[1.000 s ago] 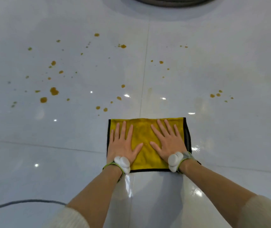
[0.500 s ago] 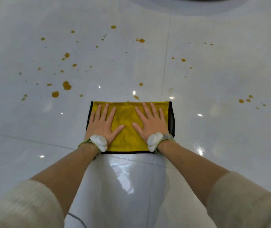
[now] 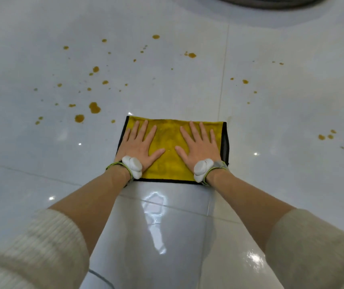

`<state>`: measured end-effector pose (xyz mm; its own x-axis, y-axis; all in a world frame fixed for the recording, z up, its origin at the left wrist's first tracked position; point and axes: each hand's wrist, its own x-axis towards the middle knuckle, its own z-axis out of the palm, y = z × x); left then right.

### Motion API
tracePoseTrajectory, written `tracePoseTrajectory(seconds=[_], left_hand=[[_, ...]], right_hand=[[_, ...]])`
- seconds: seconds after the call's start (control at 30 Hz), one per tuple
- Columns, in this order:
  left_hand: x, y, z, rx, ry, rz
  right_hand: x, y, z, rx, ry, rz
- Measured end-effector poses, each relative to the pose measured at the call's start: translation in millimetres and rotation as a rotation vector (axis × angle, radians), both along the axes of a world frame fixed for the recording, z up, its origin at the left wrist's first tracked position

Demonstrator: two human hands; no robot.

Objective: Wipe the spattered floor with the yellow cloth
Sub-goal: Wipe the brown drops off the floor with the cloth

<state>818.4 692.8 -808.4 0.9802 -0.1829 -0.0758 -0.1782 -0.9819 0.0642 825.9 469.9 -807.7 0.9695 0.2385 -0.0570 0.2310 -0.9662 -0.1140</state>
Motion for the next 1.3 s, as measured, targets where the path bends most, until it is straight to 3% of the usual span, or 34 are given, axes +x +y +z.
tracePoseTrajectory(seconds=[0.23, 0.43, 0.7, 1.0, 1.3], left_hand=[[-118.9, 26.6, 0.2, 0.021, 0.08, 0.048], [-138.4, 61.3, 0.3, -0.005, 0.082, 0.05], [-53.2, 107.1, -6.5, -0.012, 0.0, 0.042], [83.7, 142.6, -11.7, 0.003, -0.009, 0.082], [89.4, 152.4, 1.9, 0.021, -0.01, 0.075]], right_hand=[[-122.0, 28.0, 0.7, 0.007, 0.059, 0.083], [-131.1, 61.4, 9.6, -0.054, 0.063, 0.121], [-69.0, 105.5, 6.4, -0.023, 0.089, 0.063], [92.1, 141.7, -10.9, -0.004, 0.029, 0.086], [106.4, 156.3, -1.3, -0.002, -0.007, 0.122]])
